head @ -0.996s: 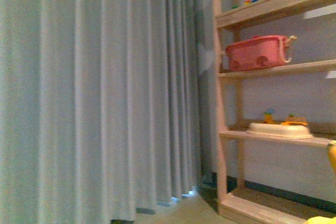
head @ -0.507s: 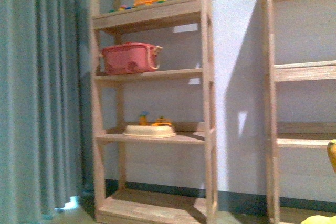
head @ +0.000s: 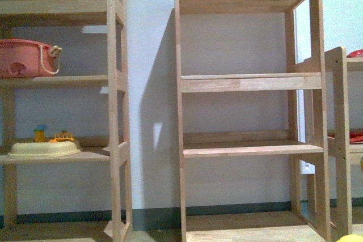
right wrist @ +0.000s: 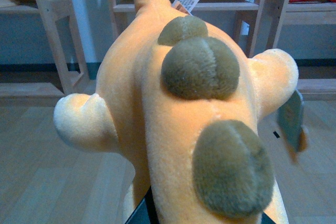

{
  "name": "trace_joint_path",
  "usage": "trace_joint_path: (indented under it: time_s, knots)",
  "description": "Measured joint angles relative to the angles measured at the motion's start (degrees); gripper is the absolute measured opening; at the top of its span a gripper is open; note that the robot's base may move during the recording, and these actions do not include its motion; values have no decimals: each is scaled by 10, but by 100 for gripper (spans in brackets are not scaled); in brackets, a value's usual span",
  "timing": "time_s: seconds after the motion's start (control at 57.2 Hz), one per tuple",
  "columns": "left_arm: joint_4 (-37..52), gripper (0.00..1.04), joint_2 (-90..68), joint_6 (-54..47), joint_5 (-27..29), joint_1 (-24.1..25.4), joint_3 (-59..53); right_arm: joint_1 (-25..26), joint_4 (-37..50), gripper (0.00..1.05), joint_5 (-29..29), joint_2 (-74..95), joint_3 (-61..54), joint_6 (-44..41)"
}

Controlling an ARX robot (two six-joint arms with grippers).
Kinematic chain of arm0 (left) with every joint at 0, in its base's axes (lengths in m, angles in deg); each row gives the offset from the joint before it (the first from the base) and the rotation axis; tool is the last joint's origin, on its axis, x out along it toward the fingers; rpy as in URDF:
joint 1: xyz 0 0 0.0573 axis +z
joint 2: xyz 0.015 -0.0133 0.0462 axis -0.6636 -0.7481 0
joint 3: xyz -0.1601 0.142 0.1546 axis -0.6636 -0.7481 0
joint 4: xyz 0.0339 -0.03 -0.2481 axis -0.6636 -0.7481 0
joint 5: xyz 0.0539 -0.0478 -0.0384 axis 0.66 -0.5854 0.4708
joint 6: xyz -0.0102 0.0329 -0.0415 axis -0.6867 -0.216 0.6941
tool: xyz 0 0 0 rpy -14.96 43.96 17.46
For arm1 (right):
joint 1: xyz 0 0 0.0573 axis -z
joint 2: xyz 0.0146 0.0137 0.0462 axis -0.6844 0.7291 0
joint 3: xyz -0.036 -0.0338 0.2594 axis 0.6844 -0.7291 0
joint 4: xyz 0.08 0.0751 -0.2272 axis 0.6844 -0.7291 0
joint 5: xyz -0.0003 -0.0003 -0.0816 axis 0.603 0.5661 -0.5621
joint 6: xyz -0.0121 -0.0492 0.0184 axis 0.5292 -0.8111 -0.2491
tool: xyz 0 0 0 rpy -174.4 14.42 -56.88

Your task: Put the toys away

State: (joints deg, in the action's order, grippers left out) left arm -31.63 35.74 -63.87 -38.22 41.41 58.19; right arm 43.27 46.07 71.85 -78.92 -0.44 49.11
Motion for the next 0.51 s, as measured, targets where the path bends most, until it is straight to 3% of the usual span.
trace_joint_path:
  time_s: [0.507]
  knots:
    - [0,98,0,0,1,0,0,-1,0,7,9,0,0,0]
